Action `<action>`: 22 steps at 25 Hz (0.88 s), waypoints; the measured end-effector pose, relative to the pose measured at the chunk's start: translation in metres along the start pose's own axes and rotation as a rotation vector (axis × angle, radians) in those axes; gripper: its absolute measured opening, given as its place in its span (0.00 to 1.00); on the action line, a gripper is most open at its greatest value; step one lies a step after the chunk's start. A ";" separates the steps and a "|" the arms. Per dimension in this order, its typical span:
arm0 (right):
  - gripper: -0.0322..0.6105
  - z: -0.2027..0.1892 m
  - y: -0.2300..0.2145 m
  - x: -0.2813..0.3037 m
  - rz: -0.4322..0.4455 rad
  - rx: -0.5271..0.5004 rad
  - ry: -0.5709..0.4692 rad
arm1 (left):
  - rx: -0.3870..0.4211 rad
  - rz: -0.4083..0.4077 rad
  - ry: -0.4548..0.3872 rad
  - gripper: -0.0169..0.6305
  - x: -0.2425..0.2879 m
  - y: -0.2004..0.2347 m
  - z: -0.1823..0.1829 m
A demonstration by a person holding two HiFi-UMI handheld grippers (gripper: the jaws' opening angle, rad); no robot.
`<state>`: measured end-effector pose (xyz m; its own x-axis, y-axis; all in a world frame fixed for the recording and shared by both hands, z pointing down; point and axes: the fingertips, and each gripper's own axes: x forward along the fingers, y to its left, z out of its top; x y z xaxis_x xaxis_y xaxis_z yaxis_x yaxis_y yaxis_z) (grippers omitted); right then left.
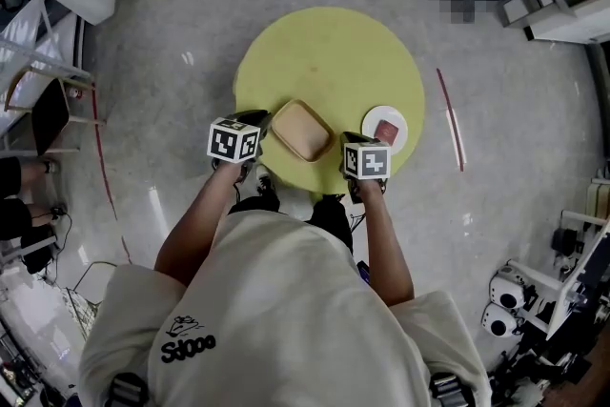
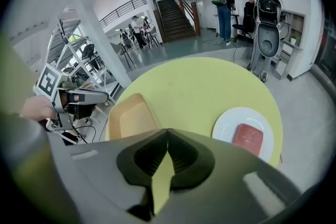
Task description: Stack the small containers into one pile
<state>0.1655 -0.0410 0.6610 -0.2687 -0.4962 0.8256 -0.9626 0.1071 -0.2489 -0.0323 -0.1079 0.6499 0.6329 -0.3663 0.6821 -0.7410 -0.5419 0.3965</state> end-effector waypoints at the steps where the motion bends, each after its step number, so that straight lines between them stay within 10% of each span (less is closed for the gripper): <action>1: 0.07 0.007 -0.002 -0.004 0.002 -0.006 -0.015 | -0.007 -0.002 -0.035 0.10 -0.003 -0.001 0.010; 11: 0.07 0.108 -0.013 -0.078 0.007 -0.100 -0.264 | 0.185 0.000 -0.369 0.10 -0.052 -0.040 0.142; 22: 0.06 0.232 -0.006 -0.195 0.043 -0.256 -0.591 | 0.437 -0.027 -0.528 0.04 -0.106 -0.121 0.242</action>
<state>0.2322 -0.1450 0.3844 -0.3130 -0.8699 0.3811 -0.9489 0.3035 -0.0865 0.0451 -0.1867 0.3805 0.7564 -0.6081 0.2410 -0.6352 -0.7708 0.0488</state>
